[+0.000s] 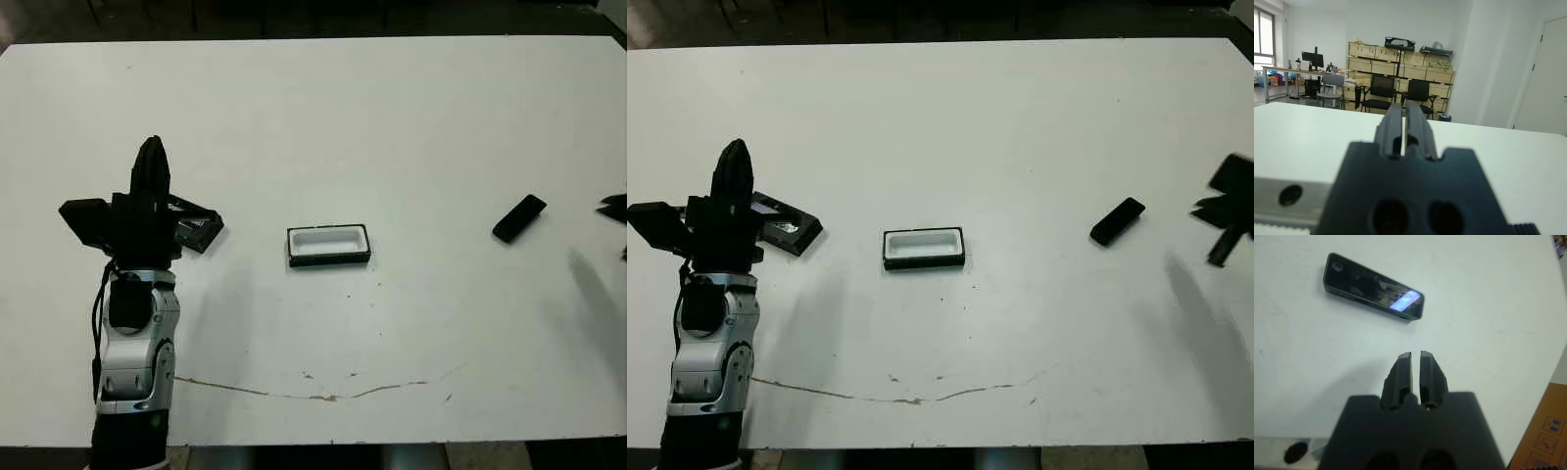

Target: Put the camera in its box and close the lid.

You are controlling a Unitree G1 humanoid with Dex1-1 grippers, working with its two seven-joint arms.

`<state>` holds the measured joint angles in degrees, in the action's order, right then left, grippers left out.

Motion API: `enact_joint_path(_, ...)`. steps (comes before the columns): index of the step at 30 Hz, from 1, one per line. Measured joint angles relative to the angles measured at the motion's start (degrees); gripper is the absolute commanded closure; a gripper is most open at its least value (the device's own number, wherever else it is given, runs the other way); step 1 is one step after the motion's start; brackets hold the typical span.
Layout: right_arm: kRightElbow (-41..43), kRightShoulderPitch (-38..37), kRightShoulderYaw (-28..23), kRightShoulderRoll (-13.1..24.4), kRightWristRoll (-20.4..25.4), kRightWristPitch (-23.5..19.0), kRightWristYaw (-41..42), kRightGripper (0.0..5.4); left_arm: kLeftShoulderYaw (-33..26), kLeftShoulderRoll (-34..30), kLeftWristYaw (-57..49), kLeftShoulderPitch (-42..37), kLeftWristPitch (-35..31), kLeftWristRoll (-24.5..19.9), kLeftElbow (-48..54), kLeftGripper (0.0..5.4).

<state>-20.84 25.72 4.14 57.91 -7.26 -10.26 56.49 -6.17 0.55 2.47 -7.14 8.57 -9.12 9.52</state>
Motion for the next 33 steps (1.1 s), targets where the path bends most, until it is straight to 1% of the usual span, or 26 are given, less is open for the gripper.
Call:
enact_joint_path(3, -2.3, 1.8, 1.1, -0.9, -0.9, -0.4, -0.7, 5.40, 0.0, 0.0, 0.0, 0.1, 0.0, 0.0, 0.0, 5.39)
enact_joint_path(9, -7.7, 4.2, 3.6, -3.5, -3.0, 0.4, -1.4, 5.40, 0.0, 0.0, 0.1, 0.2, 0.0, 0.0, 0.0, 5.39)
enact_joint_path(17, -10.0, 6.3, 5.6, -7.2, -4.7, 1.5, -2.8, 5.40, -0.1, 0.0, 0.3, 0.2, 0.1, -0.3, 0.0, 5.39)
enact_joint_path(22, -11.4, 8.1, 7.1, -8.8, -7.0, 0.9, -4.1, 5.40, -0.2, 0.0, 0.3, 0.3, 0.1, -0.6, 0.0, 5.39)
enact_joint_path(28, -16.6, 10.8, 6.9, -10.7, -6.7, 1.0, -5.1, 5.40, -0.2, 0.0, 0.3, 0.5, -0.1, -1.3, 0.3, 5.39)
enact_joint_path(33, -22.4, 13.1, 6.8, -11.5, -6.5, 4.0, -5.8, 5.40, -0.3, 0.0, 0.6, 0.5, -0.1, -1.7, 0.3, 5.39)
